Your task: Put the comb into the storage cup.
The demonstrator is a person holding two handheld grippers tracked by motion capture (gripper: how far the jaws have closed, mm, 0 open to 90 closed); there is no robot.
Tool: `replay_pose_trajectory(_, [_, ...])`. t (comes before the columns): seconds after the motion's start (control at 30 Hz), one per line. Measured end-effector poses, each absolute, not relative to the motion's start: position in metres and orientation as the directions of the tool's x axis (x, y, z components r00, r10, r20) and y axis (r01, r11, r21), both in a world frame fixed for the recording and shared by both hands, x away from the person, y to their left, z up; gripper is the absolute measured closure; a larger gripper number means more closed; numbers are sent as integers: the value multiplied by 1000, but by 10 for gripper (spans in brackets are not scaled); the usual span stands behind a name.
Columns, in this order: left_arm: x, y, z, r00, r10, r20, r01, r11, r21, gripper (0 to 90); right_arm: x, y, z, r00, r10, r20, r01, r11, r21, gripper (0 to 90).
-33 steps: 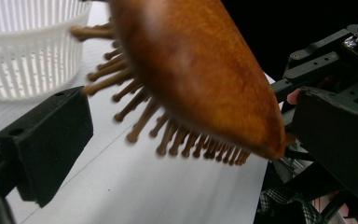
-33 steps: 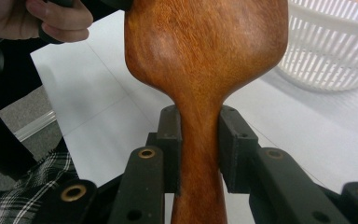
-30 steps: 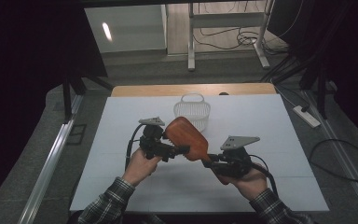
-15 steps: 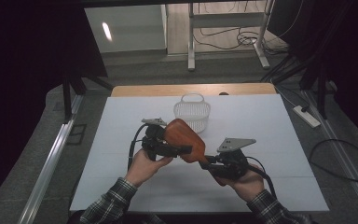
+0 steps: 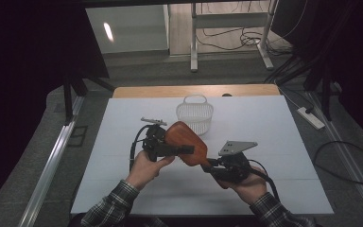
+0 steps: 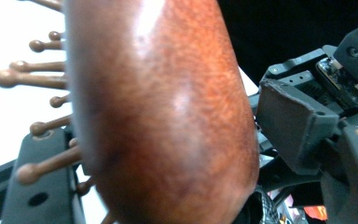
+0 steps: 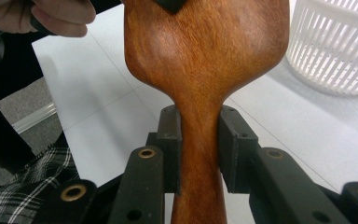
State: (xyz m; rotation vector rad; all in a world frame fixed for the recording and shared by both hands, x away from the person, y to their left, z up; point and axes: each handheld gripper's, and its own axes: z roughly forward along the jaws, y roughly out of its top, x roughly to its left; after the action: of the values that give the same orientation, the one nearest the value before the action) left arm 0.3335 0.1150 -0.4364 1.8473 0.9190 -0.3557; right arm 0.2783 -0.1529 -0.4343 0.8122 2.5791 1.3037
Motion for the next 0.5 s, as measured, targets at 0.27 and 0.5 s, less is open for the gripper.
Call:
replay_pose_trajectory(0.27, [337,123,-440,639,320,-700,763,-149,628,466,279,-150,-441,-856,509,92,393,525,754,725])
replay_pose_trajectory(0.5, [336,124,-442,641,298,-707,762,-137,632,548,279,-146,-443,-854,515,75,388,534,751,723])
